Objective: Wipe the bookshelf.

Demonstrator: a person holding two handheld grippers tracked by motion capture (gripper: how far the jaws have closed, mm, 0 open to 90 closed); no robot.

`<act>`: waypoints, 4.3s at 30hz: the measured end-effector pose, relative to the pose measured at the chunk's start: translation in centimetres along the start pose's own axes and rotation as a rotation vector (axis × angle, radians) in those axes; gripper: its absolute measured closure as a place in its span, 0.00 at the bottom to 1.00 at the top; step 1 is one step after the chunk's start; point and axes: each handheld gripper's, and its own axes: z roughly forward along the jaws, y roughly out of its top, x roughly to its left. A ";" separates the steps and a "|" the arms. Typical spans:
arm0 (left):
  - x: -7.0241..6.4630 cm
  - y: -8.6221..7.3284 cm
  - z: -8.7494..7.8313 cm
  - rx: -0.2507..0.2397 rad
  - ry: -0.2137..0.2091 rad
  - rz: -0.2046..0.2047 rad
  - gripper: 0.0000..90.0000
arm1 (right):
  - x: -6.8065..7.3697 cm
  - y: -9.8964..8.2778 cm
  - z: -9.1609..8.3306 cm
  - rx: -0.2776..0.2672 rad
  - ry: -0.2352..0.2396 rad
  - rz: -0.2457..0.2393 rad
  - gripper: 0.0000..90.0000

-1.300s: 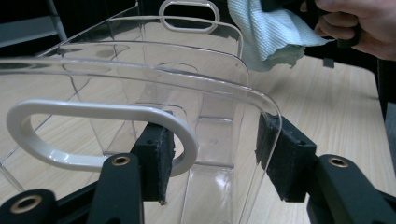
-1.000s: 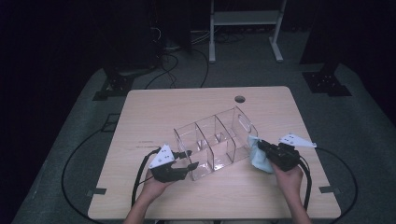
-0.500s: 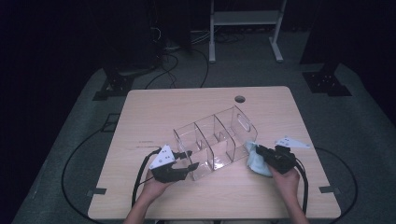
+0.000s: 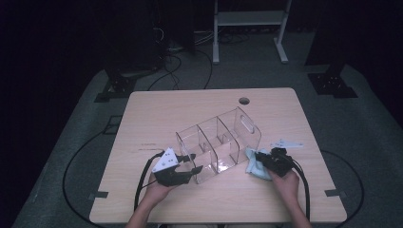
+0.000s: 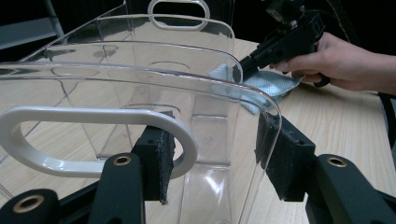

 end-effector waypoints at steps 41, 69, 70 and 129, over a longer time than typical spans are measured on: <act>0.0 0.0 0.0 -0.004 -0.004 -0.001 0.53 | 1.5 2.0 -3.6 -0.202 -0.006 -0.006 0.92; -0.1 -0.1 0.1 -0.005 0.001 -0.002 0.53 | 0.9 0.2 -1.1 -0.090 -0.012 0.011 0.92; -0.1 -0.1 0.1 -0.005 0.002 -0.003 0.53 | 1.2 0.3 -1.7 -0.113 -0.003 0.008 0.92; -0.3 0.0 0.4 -0.005 0.001 -0.003 0.53 | 5.8 0.0 2.0 -0.009 0.084 -0.089 0.92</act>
